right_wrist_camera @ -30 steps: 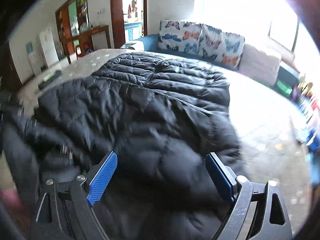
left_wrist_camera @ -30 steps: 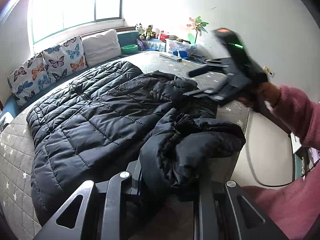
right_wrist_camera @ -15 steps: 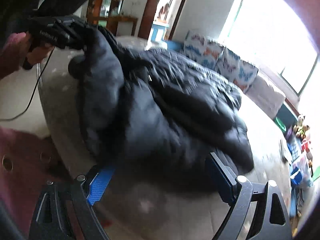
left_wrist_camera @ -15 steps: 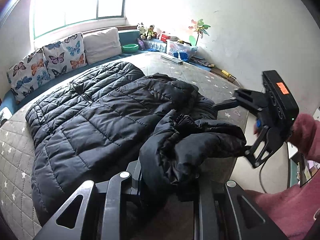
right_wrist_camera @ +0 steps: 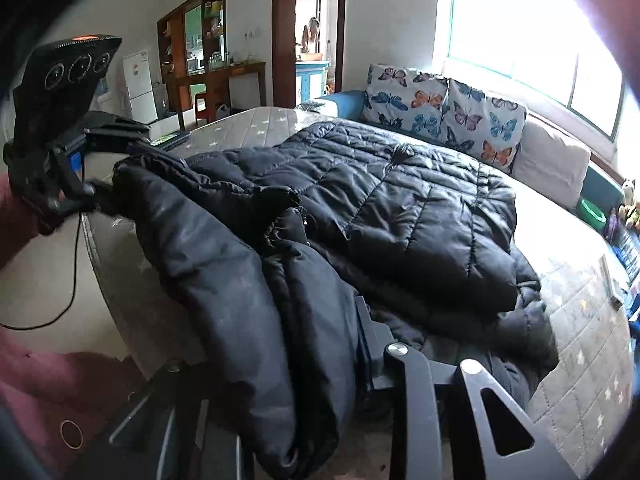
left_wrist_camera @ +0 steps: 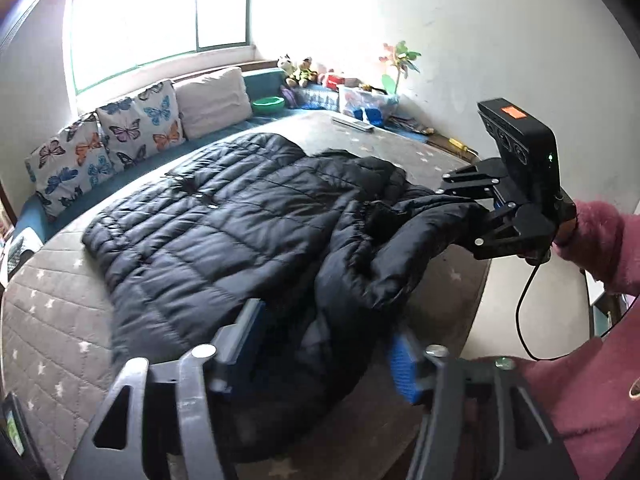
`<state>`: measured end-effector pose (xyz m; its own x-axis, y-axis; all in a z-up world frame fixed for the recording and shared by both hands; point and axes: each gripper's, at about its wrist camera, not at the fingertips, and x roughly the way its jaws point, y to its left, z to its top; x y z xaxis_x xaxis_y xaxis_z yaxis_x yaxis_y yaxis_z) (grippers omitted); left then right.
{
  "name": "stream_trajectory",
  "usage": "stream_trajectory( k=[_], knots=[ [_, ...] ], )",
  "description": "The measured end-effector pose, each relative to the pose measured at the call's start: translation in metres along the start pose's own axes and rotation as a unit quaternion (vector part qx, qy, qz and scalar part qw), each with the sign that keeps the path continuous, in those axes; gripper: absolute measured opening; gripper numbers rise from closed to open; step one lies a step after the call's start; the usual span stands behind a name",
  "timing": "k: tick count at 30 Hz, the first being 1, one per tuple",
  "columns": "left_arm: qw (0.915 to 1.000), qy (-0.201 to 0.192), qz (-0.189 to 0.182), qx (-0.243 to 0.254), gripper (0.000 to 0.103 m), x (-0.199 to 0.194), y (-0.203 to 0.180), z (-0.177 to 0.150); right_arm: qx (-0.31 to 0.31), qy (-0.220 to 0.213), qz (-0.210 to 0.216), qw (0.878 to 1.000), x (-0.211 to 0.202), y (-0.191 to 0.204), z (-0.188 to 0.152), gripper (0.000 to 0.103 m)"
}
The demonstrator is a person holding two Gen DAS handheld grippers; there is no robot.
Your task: Fold large clothes
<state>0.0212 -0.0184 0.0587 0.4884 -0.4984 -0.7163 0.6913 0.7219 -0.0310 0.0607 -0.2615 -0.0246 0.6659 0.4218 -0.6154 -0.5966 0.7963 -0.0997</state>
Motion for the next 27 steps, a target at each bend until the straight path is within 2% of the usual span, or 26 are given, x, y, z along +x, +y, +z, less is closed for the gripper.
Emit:
stream_trajectory(
  k=[1,4,7,9,13,16,18,21,27],
  knots=[
    [0.9999,-0.002,0.008,0.010,0.082,-0.002,0.001,-0.003,0.000,-0.002,-0.002,1.000,0.000,0.000,0.002,0.029],
    [0.9968,0.005,0.044,0.066,0.087,0.001,-0.008,-0.018,0.008,-0.004,-0.001,1.000,-0.001,-0.001,0.005,0.029],
    [0.9910,0.020,0.084,0.102,0.095,0.012,-0.020,-0.036,0.019,-0.003,0.002,1.000,0.002,-0.008,0.009,0.028],
    [0.9843,0.028,0.115,0.131,0.100,0.019,-0.028,-0.050,0.036,-0.004,0.010,0.999,0.002,-0.013,0.012,0.028],
    [0.9655,0.020,0.194,0.173,0.100,0.029,-0.041,-0.070,0.042,-0.014,0.013,0.999,-0.002,-0.018,0.018,0.027],
    [0.9566,0.003,0.235,0.172,0.103,0.028,-0.037,-0.077,0.050,-0.020,0.015,0.998,-0.005,-0.021,0.021,0.027],
    [0.9568,-0.007,0.242,0.161,0.103,0.027,-0.029,-0.079,0.051,-0.022,0.015,0.998,-0.006,-0.020,0.021,0.027],
    [0.9565,0.003,0.246,0.156,0.103,0.032,-0.020,-0.080,0.057,-0.024,0.016,0.998,-0.006,-0.022,0.023,0.027],
    [0.9643,0.006,0.213,0.157,0.103,0.041,-0.002,-0.078,0.057,-0.023,0.013,0.998,-0.005,-0.023,0.023,0.027]
  ],
)
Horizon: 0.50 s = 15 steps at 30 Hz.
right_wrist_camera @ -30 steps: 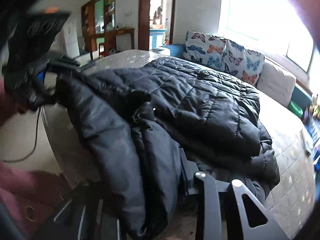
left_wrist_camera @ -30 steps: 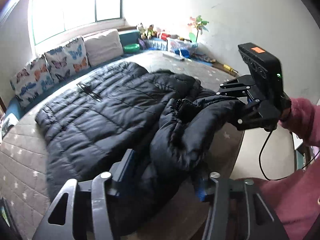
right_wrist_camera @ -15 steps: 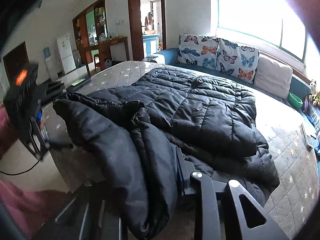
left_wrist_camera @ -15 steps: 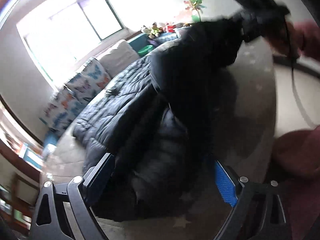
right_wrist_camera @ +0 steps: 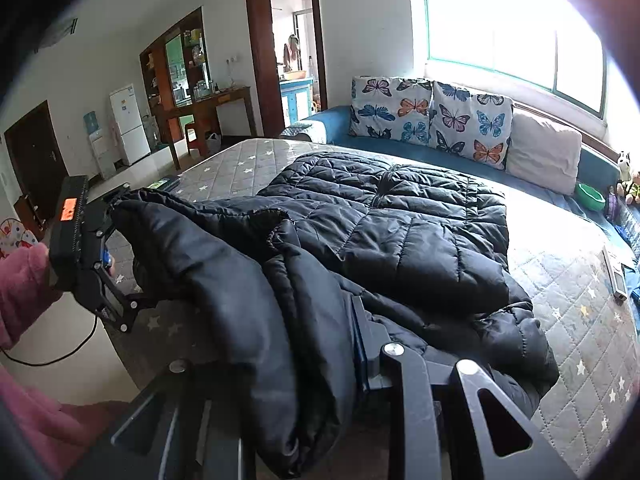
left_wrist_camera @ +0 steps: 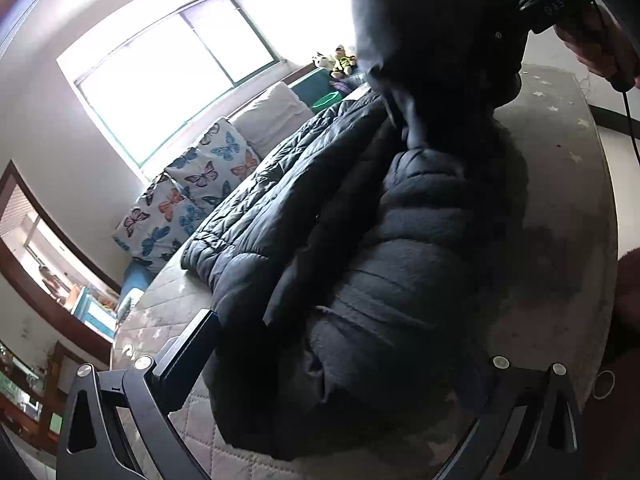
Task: Fold large clothes
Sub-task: 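Lift the jacket with the right tool while the left tool grasps it too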
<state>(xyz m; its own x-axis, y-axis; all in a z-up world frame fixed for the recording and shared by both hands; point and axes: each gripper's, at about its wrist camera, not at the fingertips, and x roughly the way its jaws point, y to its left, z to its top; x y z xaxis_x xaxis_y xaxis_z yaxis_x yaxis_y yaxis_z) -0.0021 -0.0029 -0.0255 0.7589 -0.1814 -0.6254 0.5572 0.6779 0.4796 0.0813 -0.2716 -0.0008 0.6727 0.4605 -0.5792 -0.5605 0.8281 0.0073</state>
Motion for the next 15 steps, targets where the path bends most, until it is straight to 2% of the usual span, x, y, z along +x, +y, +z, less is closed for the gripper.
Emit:
stream_trajectory(
  k=[2,4,7,10,15],
  knots=[
    [0.9997,-0.001,-0.020,-0.011,0.102,0.006,0.006,0.003,0.002,-0.001,-0.001,1.000,0.000,-0.001,0.000,0.027],
    [0.9993,-0.007,-0.033,-0.016,0.077,0.004,0.007,0.003,0.003,-0.004,-0.003,1.000,-0.001,-0.001,0.000,0.027],
    [0.9987,-0.009,-0.038,-0.032,0.060,-0.006,0.010,0.002,0.001,-0.007,-0.007,1.000,-0.004,0.004,-0.003,0.024],
    [0.9989,-0.009,-0.032,-0.034,0.056,-0.012,0.007,-0.001,-0.015,-0.014,-0.008,1.000,-0.011,0.016,-0.009,0.022],
    [0.9987,-0.013,-0.035,-0.034,0.055,-0.030,0.000,-0.003,-0.036,-0.014,-0.014,0.999,-0.029,0.036,-0.022,0.020]
  ],
)
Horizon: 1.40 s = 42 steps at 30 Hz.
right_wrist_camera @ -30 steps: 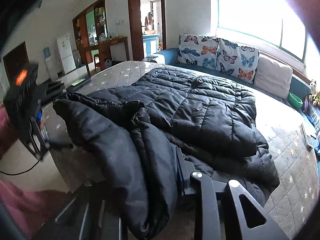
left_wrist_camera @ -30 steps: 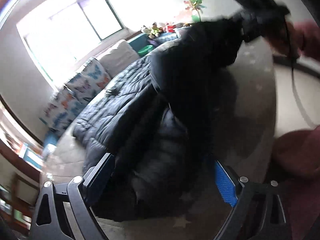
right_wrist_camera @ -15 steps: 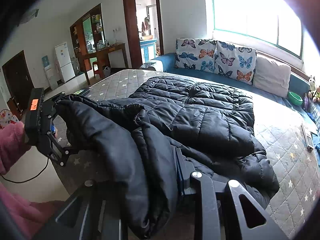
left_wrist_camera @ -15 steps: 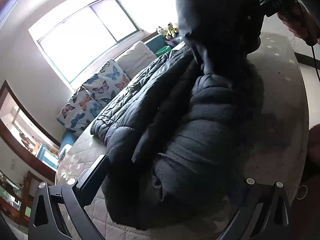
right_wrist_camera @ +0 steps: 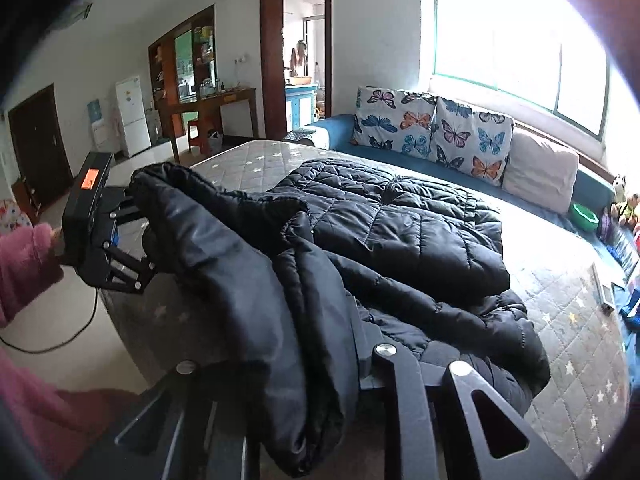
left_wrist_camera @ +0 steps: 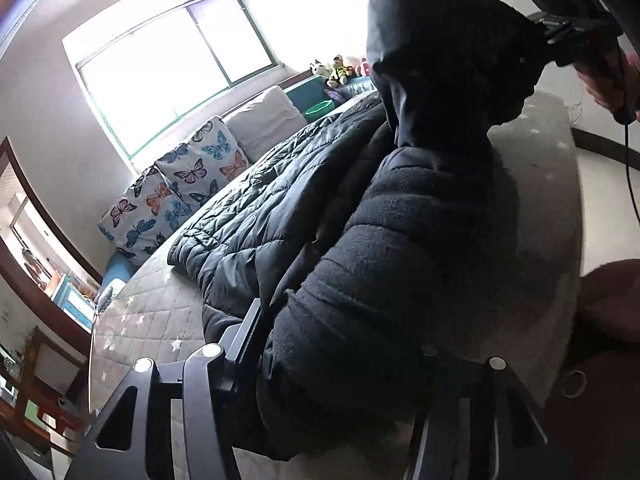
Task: Fold large clothes
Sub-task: 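Lift the jacket with the right tool while the left tool grasps it too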
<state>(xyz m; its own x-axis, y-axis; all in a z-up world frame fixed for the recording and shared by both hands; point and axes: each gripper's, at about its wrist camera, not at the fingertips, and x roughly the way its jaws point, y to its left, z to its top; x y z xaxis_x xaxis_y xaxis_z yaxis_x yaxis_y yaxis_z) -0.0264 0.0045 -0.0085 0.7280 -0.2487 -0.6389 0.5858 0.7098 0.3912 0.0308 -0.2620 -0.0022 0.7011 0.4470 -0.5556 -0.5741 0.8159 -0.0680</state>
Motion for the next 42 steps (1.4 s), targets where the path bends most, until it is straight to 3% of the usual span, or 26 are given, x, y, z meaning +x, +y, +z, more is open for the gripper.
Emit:
stream_trajectory(
  k=[9,13,17,22,28,33,38,42],
  knots=[
    [0.9997,-0.005,-0.009,-0.021,0.055,-0.068,-0.015,-0.004,-0.040,0.000,0.009,0.999,-0.043,0.037,-0.002,0.019],
    [0.9985,-0.002,-0.007,-0.054,0.054,-0.066,0.006,0.015,-0.034,-0.015,0.010,0.999,-0.032,0.023,0.028,0.019],
    [0.9942,0.001,-0.022,-0.106,0.054,-0.052,0.050,0.044,-0.025,-0.021,0.017,0.999,-0.011,-0.003,0.059,0.020],
    [0.9892,0.004,-0.025,-0.144,0.053,-0.022,0.114,0.078,-0.013,-0.028,0.019,0.999,0.030,-0.043,0.107,0.019],
    [0.9805,0.042,-0.032,-0.189,0.049,0.047,0.193,0.115,0.023,-0.003,0.010,1.000,0.104,-0.088,0.147,0.019],
    [0.9754,0.074,-0.030,-0.206,0.045,0.107,0.235,0.140,0.069,0.031,0.006,0.997,0.165,-0.123,0.162,0.020],
    [0.9602,0.119,-0.044,-0.249,0.045,0.171,0.269,0.147,0.107,0.068,0.000,0.992,0.218,-0.150,0.157,0.020],
    [0.9510,0.145,-0.041,-0.270,0.057,0.210,0.275,0.136,0.144,0.101,0.004,0.984,0.255,-0.168,0.146,0.022]
  ],
)
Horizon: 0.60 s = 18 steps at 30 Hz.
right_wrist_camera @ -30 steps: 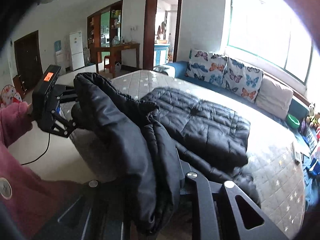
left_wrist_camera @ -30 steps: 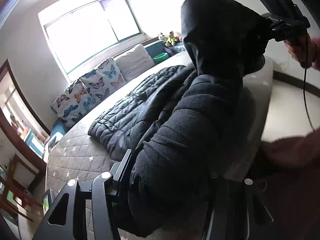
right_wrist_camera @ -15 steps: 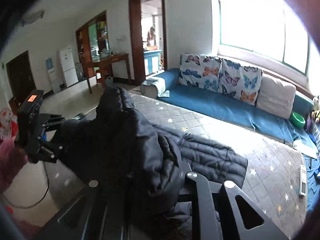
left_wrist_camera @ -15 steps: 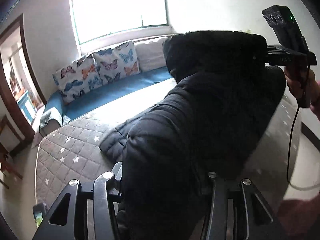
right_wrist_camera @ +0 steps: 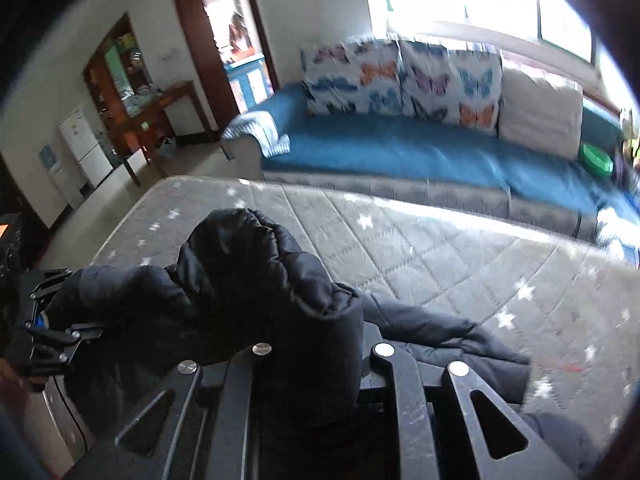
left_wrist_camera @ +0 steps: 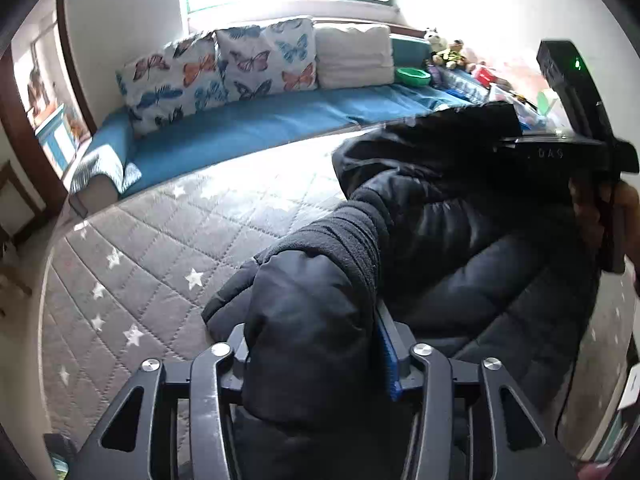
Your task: Fold large clothes
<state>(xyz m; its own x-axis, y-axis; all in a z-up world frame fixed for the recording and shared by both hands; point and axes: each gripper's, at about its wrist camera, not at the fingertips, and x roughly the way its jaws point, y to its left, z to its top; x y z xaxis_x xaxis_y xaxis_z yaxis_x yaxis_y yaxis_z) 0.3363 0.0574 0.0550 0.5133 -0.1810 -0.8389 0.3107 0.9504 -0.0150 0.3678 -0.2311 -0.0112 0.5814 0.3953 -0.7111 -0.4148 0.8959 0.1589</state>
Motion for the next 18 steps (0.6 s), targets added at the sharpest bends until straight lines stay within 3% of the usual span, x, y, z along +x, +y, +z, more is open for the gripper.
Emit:
stream_trajectory(
  k=[2,6,8,9,11,18],
  knots=[
    [0.9998,0.008,0.002,-0.020,0.063,0.014,0.006,-0.004,0.021,0.016,0.007,1.000,0.013,-0.011,0.002,0.025],
    [0.9980,0.023,0.004,-0.059,0.084,0.042,0.029,-0.006,0.057,0.040,0.011,0.998,0.032,-0.029,-0.003,0.035],
    [0.9967,0.031,0.000,-0.075,0.090,0.055,0.041,-0.009,0.081,0.057,0.004,0.995,0.041,-0.036,-0.008,0.048],
    [0.9960,0.036,0.002,-0.082,0.094,0.061,0.046,-0.010,0.088,0.065,0.005,0.994,0.043,-0.039,-0.010,0.048],
    [0.9952,0.043,0.003,-0.088,0.096,0.069,0.051,-0.013,0.092,0.059,0.004,0.994,0.038,-0.042,-0.002,0.048],
    [0.9941,0.043,0.014,-0.098,0.103,0.084,0.068,-0.021,0.060,0.014,-0.016,0.998,-0.036,-0.044,0.006,0.048]
  ],
)
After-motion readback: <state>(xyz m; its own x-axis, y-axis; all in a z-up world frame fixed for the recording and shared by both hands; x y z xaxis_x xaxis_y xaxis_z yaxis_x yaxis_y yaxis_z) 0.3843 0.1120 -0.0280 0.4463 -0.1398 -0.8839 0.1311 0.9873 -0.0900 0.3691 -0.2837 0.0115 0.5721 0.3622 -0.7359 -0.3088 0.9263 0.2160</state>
